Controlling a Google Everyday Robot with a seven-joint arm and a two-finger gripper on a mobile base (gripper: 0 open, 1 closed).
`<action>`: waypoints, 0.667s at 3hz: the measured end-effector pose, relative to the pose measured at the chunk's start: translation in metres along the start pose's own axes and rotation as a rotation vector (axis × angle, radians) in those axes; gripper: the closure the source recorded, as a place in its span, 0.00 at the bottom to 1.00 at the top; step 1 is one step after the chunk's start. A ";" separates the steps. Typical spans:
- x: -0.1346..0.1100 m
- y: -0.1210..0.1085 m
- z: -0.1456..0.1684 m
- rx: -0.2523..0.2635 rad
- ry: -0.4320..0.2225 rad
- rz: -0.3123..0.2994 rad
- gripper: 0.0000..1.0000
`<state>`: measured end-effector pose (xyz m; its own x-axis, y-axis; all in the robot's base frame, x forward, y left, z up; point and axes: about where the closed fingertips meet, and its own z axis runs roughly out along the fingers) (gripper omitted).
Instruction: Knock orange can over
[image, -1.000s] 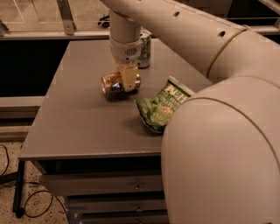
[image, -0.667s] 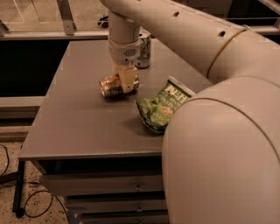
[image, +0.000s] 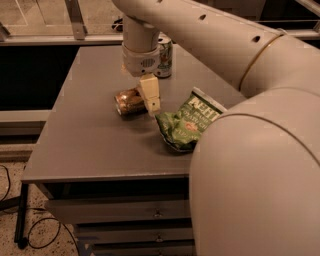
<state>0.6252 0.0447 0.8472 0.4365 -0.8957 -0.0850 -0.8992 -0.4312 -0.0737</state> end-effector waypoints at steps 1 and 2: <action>0.001 0.005 -0.004 0.026 -0.050 0.028 0.00; 0.013 0.017 -0.015 0.091 -0.180 0.108 0.00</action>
Offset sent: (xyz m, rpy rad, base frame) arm -0.0200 -0.0635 0.0427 0.5106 0.0234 -0.2618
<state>0.6149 0.0242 0.8595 0.3432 -0.8989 -0.2725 -0.9383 -0.3147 -0.1435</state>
